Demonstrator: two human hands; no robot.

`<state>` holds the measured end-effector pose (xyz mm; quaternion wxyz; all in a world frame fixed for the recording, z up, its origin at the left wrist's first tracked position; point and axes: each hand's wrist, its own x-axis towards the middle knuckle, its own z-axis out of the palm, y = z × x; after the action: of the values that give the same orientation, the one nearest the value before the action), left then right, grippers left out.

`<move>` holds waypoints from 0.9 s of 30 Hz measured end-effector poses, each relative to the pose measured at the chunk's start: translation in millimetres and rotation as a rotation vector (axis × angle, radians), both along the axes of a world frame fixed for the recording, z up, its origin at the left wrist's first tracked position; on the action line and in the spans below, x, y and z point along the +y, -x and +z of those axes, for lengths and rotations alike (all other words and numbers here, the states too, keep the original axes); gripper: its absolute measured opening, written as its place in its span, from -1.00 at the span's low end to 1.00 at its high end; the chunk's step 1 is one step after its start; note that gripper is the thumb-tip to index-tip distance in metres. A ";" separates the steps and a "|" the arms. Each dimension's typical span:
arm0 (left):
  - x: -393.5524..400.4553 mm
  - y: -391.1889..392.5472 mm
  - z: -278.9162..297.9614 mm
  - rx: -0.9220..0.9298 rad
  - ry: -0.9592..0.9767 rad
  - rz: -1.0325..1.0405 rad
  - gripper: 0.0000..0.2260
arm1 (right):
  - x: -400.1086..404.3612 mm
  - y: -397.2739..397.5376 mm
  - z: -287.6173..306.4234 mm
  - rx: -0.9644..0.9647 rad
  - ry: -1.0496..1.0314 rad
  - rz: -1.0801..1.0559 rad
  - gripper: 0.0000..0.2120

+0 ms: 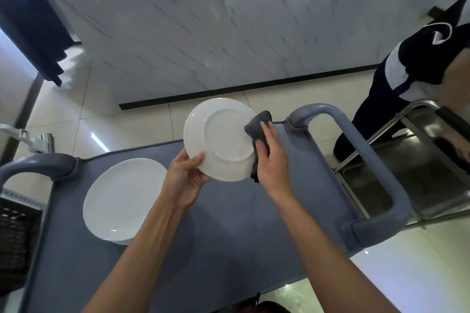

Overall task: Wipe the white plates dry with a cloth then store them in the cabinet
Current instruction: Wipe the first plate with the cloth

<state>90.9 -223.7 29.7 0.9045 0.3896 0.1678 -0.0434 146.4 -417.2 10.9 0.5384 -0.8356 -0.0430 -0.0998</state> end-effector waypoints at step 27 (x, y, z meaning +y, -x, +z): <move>1.3 4.0 -14.8 -0.054 -0.284 -0.270 -0.62 | 30.1 -25.4 18.8 -0.183 0.385 0.287 -0.58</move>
<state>86.9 -222.3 14.9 0.8307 0.5332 0.0943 -0.1296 171.7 -387.1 29.7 0.3721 -0.8955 -0.2279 -0.0873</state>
